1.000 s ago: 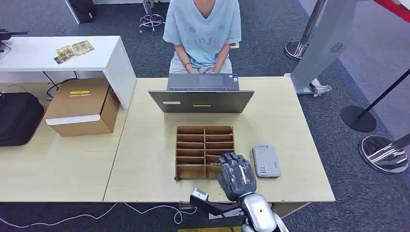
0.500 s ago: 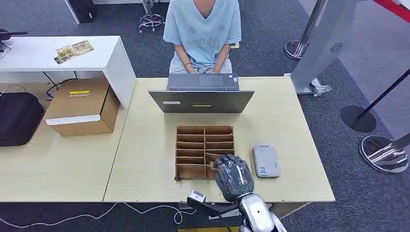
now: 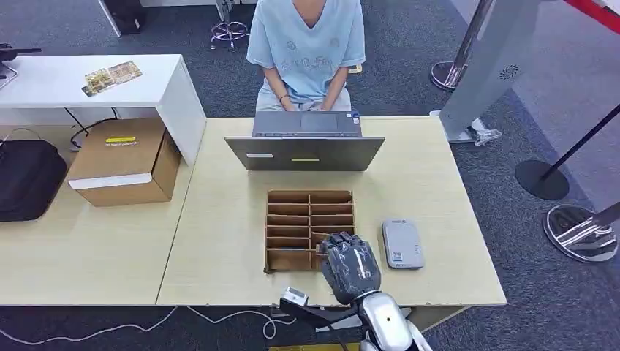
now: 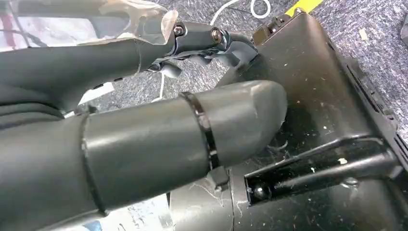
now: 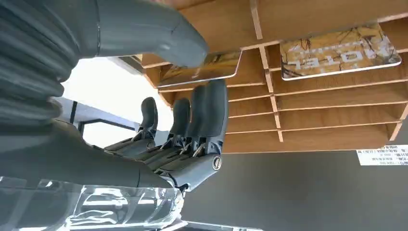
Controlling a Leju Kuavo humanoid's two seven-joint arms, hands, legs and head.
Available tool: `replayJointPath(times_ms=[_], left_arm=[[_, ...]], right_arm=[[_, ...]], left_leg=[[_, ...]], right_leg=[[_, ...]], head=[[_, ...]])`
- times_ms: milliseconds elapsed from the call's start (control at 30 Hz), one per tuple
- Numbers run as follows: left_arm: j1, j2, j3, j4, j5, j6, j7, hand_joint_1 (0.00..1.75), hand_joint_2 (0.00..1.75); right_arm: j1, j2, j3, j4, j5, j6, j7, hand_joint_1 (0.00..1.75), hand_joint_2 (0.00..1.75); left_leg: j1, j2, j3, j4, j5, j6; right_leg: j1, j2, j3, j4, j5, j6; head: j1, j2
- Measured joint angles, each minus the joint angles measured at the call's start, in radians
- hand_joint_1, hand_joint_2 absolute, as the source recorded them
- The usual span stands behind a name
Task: Pass the card to the sensor for recognition and then transmit it.
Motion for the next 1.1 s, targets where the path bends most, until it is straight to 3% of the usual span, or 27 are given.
replayJointPath(times_ms=[100, 600, 900, 1100], left_arm=[[0.0, 0.0, 0.003, 0.0, 0.0, 0.0, 0.0, 0.0, 0.0], [0.0, 0.0, 0.004, 0.0, -0.003, 0.0, 0.0, 0.0, 0.0], [0.001, 0.0, 0.004, 0.0, -0.003, 0.0, 0.0, 0.0, 0.0], [0.001, 0.0, 0.004, 0.0, -0.003, 0.0, 0.0, 0.0, 0.0]], right_arm=[[-0.004, 0.0, 0.005, 0.002, 0.0, 0.0, 0.0, 0.77, 1.75], [-0.021, 0.0, 0.011, 0.014, 0.005, -0.012, 0.012, 0.86, 1.75], [-0.029, 0.0, 0.013, 0.031, 0.018, -0.014, 0.016, 0.72, 1.75], [-0.029, 0.0, 0.013, 0.038, 0.019, -0.014, 0.021, 0.72, 1.75]], left_leg=[[0.0, 0.0, 0.0, 0.0, 0.0, 0.0], [0.0, 0.0, 0.0, 0.0, 0.0, 0.0], [0.0, 0.0, 0.0, 0.0, 0.0, 0.0], [0.0, 0.0, 0.0, 0.0, 0.0, 0.0]], right_leg=[[0.0, 0.0, 0.0, 0.0, 0.0, 0.0], [0.0, 0.0, 0.0, 0.0, 0.0, 0.0], [0.0, 0.0, 0.0, 0.0, 0.0, 0.0], [0.0, 0.0, 0.0, 0.0, 0.0, 0.0]], head=[[0.0, 0.0], [0.0, 0.0], [0.0, 0.0], [0.0, 0.0]])
